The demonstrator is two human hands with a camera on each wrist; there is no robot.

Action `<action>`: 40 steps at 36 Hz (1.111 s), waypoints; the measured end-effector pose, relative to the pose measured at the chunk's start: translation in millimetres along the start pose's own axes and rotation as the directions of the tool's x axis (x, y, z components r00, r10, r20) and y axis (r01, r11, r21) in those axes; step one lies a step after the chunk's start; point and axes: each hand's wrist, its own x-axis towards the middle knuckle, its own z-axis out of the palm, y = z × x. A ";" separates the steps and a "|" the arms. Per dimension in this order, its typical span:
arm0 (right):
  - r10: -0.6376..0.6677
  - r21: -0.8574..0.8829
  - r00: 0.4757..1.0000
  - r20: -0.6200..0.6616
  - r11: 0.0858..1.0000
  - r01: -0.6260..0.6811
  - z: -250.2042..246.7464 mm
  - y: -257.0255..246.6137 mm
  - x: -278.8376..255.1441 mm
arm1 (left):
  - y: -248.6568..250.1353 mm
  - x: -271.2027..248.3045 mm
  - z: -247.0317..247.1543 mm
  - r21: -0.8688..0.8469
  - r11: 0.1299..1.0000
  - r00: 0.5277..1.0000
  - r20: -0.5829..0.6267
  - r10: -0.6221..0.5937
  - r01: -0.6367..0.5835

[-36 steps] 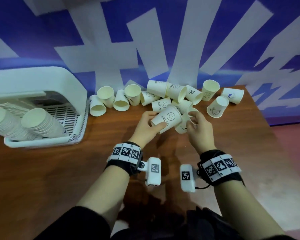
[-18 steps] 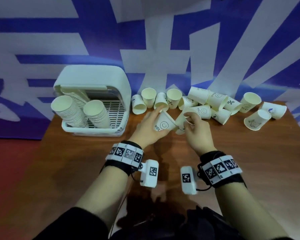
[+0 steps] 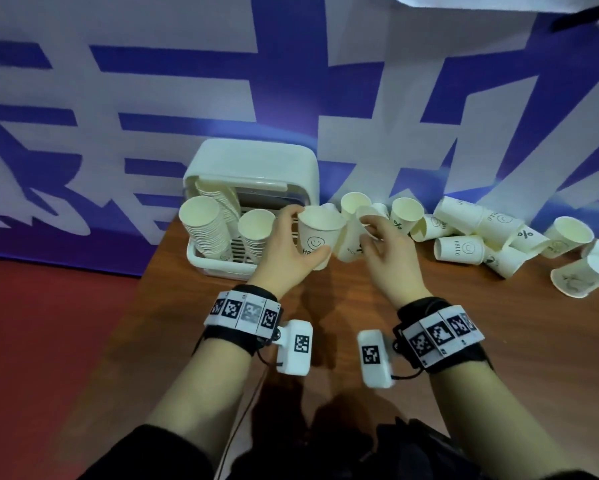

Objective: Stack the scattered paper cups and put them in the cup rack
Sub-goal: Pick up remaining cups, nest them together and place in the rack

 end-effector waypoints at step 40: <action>-0.204 -0.025 0.959 -0.197 0.979 0.203 99.2 -48.7 46.4 | -99.9 48.0 -65.3 0.013 0.998 0.994 -0.092 0.058 -0.057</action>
